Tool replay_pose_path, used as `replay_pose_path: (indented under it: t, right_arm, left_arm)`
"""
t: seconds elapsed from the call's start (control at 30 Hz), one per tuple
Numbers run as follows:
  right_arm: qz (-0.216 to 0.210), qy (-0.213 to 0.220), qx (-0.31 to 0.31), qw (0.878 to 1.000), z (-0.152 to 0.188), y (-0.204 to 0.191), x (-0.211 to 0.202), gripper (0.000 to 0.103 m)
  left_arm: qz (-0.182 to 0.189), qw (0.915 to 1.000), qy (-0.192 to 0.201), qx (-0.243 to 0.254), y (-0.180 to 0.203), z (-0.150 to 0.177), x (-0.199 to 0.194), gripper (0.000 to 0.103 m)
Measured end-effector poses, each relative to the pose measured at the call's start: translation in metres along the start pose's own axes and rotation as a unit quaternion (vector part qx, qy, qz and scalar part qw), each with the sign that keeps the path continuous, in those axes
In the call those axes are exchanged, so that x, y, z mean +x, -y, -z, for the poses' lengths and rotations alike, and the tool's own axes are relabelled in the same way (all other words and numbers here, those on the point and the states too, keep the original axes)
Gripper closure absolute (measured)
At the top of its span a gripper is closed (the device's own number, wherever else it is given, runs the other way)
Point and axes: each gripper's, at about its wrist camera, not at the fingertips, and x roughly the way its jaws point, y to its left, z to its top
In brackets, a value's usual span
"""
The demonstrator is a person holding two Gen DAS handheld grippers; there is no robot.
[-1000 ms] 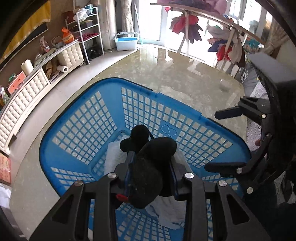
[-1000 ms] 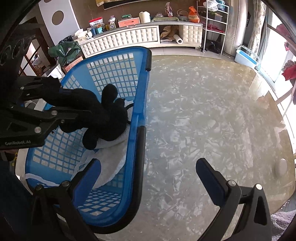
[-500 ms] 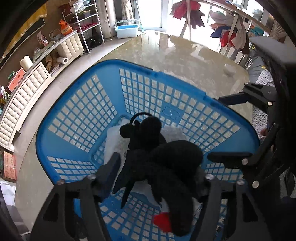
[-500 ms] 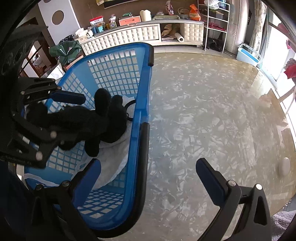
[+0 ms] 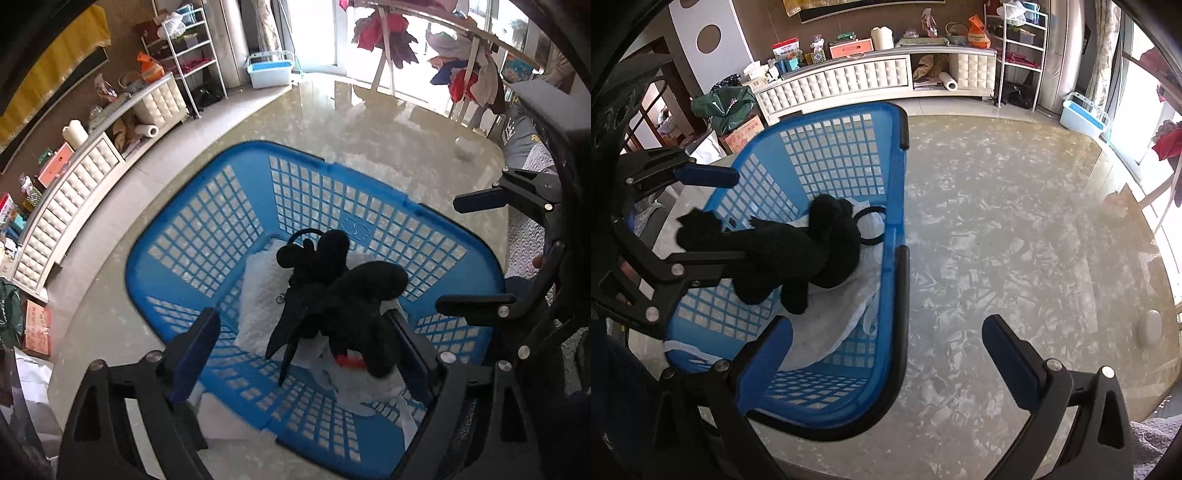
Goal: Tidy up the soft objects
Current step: 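Lower the plush toy into the blue basket and open the left tool, then move both tools away from the basket over the remaining flat items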
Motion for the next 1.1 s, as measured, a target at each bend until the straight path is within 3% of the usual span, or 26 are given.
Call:
replay_pose_path:
  t: [0.17, 0.43, 0.77, 1.1]
  right_arm:
    - [0.008, 0.006, -0.009, 1.000, -0.002, -0.013, -0.012, 0.000]
    - [0.022, 0.010, -0.027, 0.999, -0.007, -0.044, -0.023, 0.000]
    - [0.037, 0.026, -0.045, 0.998, -0.026, -0.082, -0.030, 0.000]
    - [0.031, 0.034, -0.103, 0.994, -0.048, -0.150, -0.013, 0.000]
  left_arm:
    - [-0.004, 0.9997, 0.020, -0.011, -0.005, 0.013, -0.025, 0.000]
    - [-0.013, 0.9981, 0.052, -0.031, -0.022, 0.034, -0.054, 0.000]
    - [-0.015, 0.9945, 0.082, -0.063, -0.060, 0.083, -0.086, 0.000]
    - [-0.019, 0.9926, 0.075, -0.094, -0.104, 0.132, -0.097, 0.000]
